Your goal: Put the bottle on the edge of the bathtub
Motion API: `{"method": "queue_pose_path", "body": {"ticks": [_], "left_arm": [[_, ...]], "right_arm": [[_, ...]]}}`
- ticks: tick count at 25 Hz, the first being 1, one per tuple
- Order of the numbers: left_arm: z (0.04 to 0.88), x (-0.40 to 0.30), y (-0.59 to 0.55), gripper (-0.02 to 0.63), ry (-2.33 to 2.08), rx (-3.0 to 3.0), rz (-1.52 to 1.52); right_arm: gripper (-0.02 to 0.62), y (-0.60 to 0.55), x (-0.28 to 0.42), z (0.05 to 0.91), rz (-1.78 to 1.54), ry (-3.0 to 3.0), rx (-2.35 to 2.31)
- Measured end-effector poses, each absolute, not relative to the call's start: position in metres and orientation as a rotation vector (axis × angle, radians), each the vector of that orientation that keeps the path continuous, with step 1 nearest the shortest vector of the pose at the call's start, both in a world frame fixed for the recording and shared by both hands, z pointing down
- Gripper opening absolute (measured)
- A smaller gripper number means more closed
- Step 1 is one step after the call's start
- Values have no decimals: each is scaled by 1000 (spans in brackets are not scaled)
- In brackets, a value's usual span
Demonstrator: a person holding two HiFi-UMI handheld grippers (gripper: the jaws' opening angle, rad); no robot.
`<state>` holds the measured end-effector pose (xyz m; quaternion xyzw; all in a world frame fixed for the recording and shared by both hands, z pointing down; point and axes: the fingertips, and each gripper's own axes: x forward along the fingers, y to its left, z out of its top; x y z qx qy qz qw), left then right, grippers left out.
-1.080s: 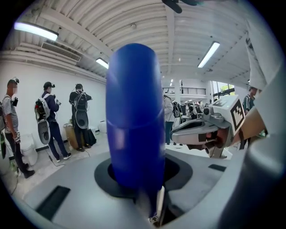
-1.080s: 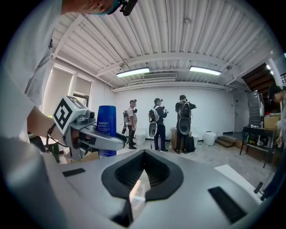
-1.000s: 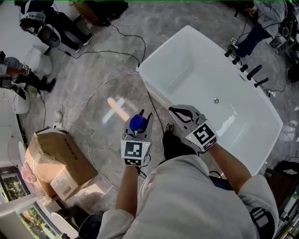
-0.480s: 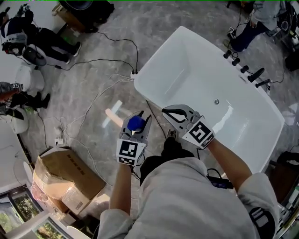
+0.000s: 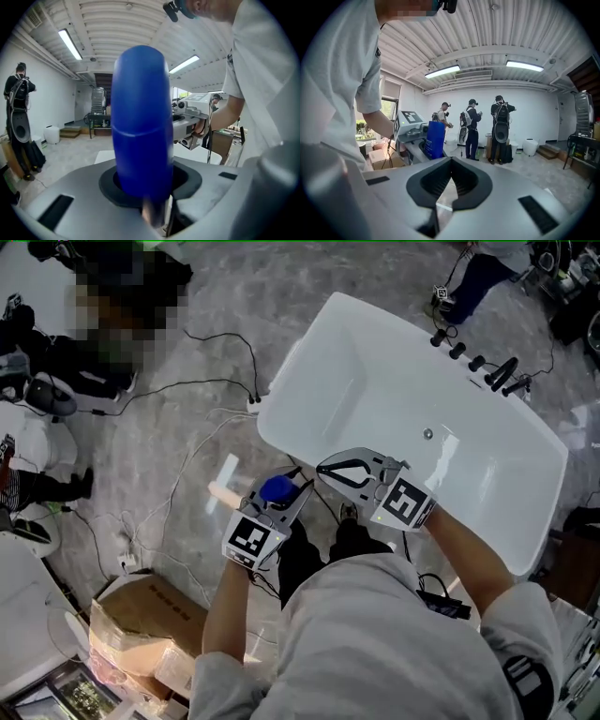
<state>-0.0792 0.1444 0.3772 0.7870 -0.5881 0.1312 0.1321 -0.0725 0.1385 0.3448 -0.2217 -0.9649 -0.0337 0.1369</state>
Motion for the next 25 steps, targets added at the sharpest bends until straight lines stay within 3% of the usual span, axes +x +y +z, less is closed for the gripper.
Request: {"method": "queue_pose_path", "body": {"ticks": [17, 25], "left_arm": [[372, -220, 150, 127, -1247, 2663, 456], [358, -234, 159, 127, -1028, 2797, 473]], "right_arm": [[7, 161, -218, 331, -5, -2841, -331], [13, 173, -239, 307, -50, -2887, -281]]}}
